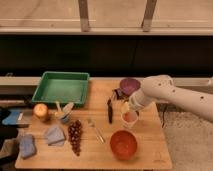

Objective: Place pepper in paper cup

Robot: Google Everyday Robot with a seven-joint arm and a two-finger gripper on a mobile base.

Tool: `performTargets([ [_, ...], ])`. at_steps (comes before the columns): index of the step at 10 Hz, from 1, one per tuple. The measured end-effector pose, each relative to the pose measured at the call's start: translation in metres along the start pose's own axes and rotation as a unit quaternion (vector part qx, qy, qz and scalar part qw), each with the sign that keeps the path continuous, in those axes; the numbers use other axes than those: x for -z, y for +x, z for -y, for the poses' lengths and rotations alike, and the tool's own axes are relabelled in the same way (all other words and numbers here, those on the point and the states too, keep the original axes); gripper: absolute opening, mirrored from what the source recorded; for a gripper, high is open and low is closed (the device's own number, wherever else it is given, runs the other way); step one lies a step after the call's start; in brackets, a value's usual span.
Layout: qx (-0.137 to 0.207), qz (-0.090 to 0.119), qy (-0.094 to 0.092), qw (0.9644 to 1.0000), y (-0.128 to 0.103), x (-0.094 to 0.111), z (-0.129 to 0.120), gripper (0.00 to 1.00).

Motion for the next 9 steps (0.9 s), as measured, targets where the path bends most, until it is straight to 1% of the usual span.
performTargets([
  [2,-0.001,0.001,0.001,1.0000,0.001,0.001,-0.001,0.53],
  [3,-0.001,0.002,0.004,1.0000,0.001,0.002,-0.001,0.58],
  [4,0.000,0.006,0.009,0.9999,0.001,0.007,0.000,0.67],
  [5,0.003,0.013,0.017,0.9998,-0.003,0.016,-0.001,0.73],
  [6,0.006,0.019,0.024,0.9995,-0.006,0.025,-0.002,0.74],
  [8,0.021,0.045,0.048,0.9976,-0.018,0.058,-0.009,0.74],
  [9,0.033,0.063,0.056,0.9959,-0.023,0.074,-0.015,0.74],
])
